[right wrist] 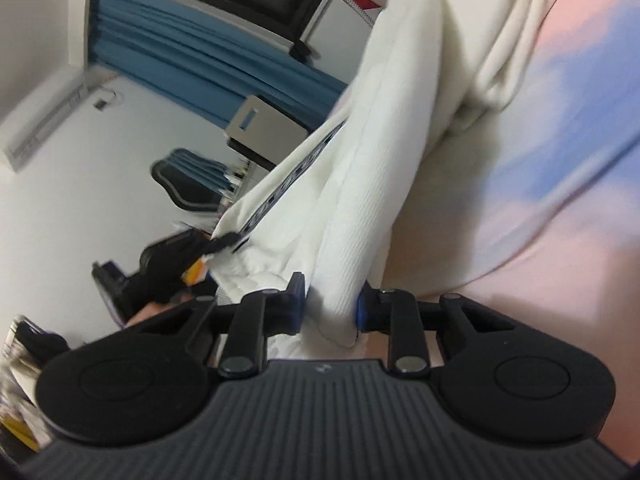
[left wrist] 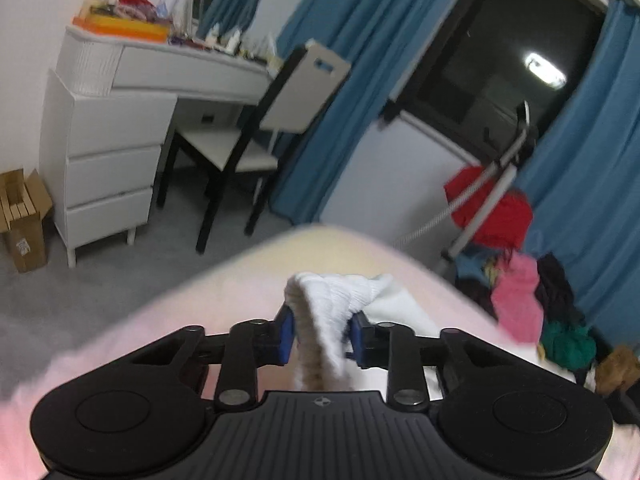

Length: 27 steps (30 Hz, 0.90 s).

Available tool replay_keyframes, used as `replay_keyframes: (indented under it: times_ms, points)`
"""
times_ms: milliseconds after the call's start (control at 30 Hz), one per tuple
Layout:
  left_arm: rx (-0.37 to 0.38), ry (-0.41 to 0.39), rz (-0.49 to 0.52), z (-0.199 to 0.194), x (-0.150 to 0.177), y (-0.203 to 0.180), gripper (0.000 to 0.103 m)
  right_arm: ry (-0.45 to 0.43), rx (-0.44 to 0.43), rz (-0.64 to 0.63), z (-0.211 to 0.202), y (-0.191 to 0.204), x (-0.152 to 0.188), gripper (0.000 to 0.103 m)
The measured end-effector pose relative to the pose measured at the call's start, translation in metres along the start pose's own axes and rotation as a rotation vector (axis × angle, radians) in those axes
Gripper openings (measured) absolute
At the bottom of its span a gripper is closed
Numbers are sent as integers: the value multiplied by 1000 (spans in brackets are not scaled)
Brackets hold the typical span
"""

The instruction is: Fold clothes

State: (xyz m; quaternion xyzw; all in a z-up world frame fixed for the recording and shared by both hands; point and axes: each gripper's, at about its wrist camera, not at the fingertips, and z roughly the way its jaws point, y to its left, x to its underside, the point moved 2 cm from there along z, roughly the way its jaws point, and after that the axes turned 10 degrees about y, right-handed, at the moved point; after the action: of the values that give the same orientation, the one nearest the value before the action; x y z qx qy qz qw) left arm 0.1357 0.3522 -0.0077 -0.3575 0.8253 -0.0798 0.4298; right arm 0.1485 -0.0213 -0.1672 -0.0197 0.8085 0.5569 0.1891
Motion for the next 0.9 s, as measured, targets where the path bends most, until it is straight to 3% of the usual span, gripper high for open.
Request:
replay_keyframes:
  times_ms: [133,300,467,633,667,700,733,800,833,900]
  points:
    - [-53,2,-7,6,-59,-11,21,3,-39,-15,46,33,15,26]
    - [-260,-4,109,47,-120,-10,21,25,-78,-40,106,72,31,26]
    - [-307,78,145,116,-126,12,22,97,15,-64,167,75,29,26]
    - [-287,120,147,145,-116,35,26,145,48,-70,180,67,23,29]
    - [-285,118,154,141,-115,37,29,157,49,-75,179,69,21,31]
    - [-284,116,161,138,-113,39,38,169,50,-80,179,74,18,33]
    - [-282,113,167,133,-112,41,57,189,59,-93,179,76,16,38]
    - [-277,83,169,115,-109,39,80,232,71,-123,179,79,12,58]
    - [-274,65,170,104,-107,37,84,246,69,-139,177,80,9,71]
    - [-249,40,169,81,-103,30,84,244,91,-194,157,87,11,76]
